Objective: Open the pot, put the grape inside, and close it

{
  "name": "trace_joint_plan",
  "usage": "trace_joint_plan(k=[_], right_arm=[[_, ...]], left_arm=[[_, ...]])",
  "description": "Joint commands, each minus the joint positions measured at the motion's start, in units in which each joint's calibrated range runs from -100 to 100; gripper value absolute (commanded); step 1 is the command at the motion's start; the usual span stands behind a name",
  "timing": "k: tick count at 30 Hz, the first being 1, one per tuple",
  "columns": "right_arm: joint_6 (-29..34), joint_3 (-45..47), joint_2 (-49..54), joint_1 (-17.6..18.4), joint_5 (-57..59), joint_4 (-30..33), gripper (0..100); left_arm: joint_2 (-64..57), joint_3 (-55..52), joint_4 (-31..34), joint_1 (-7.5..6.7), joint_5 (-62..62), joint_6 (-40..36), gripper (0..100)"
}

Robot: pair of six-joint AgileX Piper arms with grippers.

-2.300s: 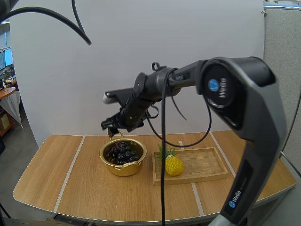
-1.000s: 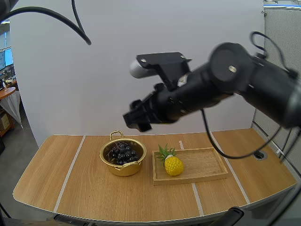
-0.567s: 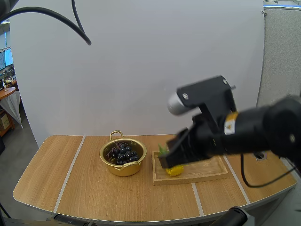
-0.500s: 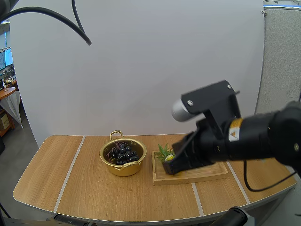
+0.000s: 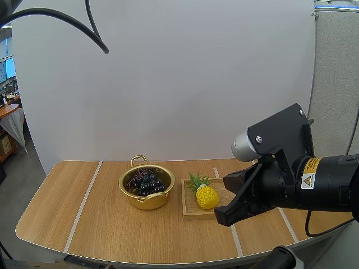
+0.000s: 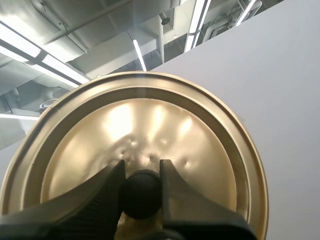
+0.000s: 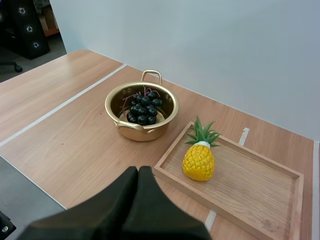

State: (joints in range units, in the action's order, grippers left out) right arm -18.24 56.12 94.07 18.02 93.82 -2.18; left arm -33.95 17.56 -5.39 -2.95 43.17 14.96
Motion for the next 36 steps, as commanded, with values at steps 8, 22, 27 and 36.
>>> trace_joint_plan(k=[8,22,27,36], right_arm=[[0.33,0.14,0.44,-0.02,4.0,0.3,0],[0.33,0.14,0.44,-0.02,4.55,0.3,0],[0.33,0.14,0.44,-0.02,4.55,0.3,0],[0.33,0.14,0.44,-0.02,5.6,0.3,0]], left_arm=[[-0.31,0.43,0.18,-0.09,-1.97,-0.32,0],[-0.24,0.43,-0.3,-0.09,34.63,-0.32,0],[3.67,0.31,-0.3,-0.09,51.16,-0.32,0],[13.78,0.31,-2.69,-0.09,56.83,2.03,0]])
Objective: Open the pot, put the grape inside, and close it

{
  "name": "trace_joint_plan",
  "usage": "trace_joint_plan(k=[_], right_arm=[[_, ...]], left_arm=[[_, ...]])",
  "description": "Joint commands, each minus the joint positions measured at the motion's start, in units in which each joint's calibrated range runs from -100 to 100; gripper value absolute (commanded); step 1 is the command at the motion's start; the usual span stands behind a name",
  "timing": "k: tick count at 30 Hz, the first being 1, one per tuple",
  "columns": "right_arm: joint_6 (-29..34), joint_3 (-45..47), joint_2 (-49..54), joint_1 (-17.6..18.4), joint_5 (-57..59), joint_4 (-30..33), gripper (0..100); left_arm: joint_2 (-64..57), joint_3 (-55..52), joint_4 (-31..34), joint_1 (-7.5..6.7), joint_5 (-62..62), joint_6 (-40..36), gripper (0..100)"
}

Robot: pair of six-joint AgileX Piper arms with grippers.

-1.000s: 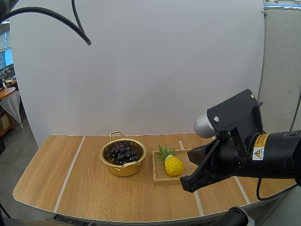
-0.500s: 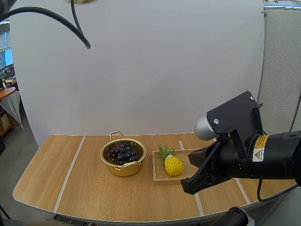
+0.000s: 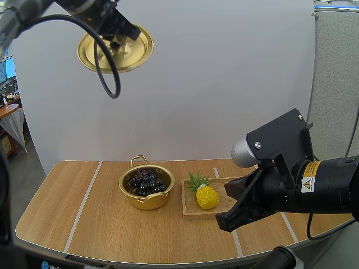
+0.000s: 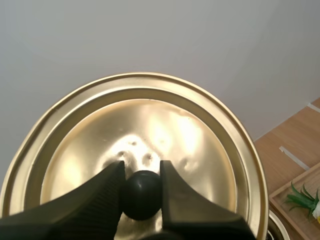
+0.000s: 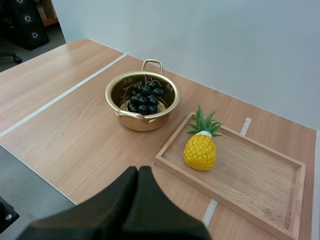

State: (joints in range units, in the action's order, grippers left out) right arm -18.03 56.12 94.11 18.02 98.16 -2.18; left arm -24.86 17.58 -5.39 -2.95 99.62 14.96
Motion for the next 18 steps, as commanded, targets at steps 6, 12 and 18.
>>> trace_joint_plan(k=[6,12,18], right_arm=[[0.12,0.14,0.39,-0.02,1.46,0.3,0],[0.12,0.14,0.39,-0.02,1.46,0.3,0],[0.12,0.14,0.39,-0.02,1.46,0.3,0]], left_arm=[[9.42,-4.79,-8.32,-0.09,0.38,6.09,0],[11.71,-16.35,-9.26,-0.09,0.38,9.61,0],[13.13,-28.4,-9.36,-0.09,-1.9,12.71,0]])
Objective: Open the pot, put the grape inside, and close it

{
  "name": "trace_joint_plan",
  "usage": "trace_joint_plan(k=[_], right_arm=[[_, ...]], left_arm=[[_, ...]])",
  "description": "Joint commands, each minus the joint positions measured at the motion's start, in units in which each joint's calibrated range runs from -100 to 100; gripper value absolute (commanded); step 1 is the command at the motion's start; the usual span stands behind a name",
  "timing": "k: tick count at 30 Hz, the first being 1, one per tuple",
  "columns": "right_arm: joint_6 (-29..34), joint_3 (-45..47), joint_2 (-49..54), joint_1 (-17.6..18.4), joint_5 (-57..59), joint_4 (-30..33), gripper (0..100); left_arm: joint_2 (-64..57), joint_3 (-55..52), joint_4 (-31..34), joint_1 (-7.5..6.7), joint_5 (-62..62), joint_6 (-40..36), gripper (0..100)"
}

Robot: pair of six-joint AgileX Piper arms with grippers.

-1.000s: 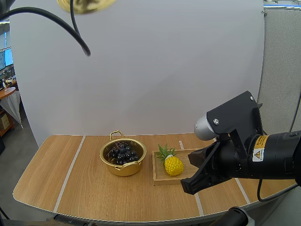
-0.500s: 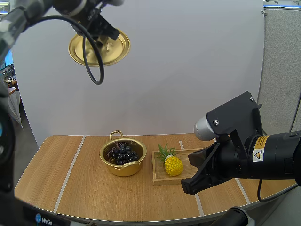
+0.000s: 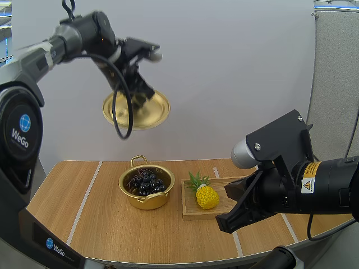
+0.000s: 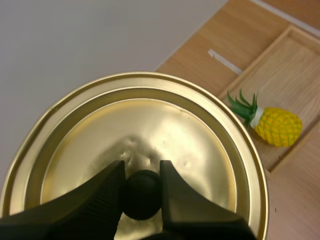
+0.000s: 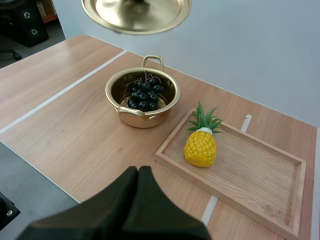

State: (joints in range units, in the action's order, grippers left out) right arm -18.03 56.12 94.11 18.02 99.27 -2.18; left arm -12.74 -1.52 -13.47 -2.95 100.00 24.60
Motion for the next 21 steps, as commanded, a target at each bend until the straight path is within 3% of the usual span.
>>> trace_joint_plan(k=[1,10,21], right_arm=[[0.12,0.14,0.39,-0.02,0.36,0.3,0],[0.12,0.14,0.39,-0.02,0.36,0.3,0],[0.12,0.14,0.39,-0.02,0.36,0.3,0]], left_arm=[[1.13,-11.05,-1.28,-0.09,-3.83,3.61,0],[4.09,-21.53,-2.22,-0.09,-17.32,7.68,0],[10.06,-23.12,-8.36,-0.09,-23.57,12.11,0]])
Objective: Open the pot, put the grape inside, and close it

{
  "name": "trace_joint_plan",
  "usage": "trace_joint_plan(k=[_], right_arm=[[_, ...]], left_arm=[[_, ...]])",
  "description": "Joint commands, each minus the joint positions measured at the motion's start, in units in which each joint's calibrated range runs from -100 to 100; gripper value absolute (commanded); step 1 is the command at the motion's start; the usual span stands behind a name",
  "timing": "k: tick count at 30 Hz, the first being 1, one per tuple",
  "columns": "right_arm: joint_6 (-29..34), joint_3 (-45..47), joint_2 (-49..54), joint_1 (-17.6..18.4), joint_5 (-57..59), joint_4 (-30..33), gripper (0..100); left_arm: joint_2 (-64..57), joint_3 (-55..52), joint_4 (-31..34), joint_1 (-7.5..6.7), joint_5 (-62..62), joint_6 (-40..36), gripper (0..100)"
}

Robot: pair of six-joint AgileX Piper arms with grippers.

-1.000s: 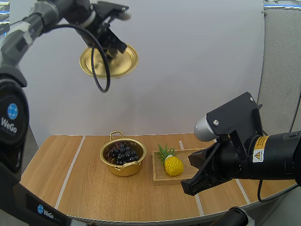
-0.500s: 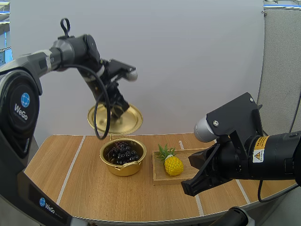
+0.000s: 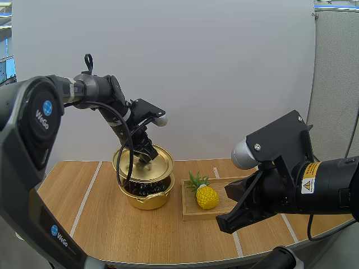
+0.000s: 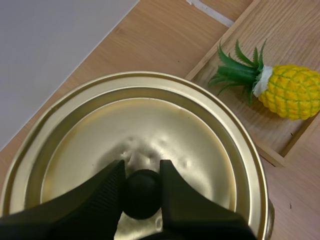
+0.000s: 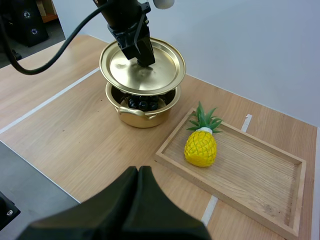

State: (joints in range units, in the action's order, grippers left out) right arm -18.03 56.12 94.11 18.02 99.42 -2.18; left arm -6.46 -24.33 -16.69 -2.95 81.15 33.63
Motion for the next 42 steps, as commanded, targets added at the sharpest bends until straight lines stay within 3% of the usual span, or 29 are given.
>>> trace_joint_plan(k=[1,9,17,24,42], right_arm=[[0.12,0.14,0.39,-0.02,0.21,0.3,0],[0.12,0.14,0.39,-0.02,0.21,0.3,0],[0.12,0.14,0.39,-0.02,0.21,0.3,0],[0.12,0.14,0.39,-0.02,-1.15,0.3,0],[0.12,0.14,0.39,-0.02,-1.15,0.3,0]], left_arm=[[4.61,-0.3,-5.26,-0.09,-5.19,3.09,0],[7.73,-0.75,-5.42,0.39,-9.07,3.97,0],[8.48,-3.64,-8.98,2.59,-9.44,8.2,0],[8.48,-4.08,-14.59,2.66,-5.61,11.31,0],[12.18,-5.03,-14.19,2.66,-6.31,11.64,0]])
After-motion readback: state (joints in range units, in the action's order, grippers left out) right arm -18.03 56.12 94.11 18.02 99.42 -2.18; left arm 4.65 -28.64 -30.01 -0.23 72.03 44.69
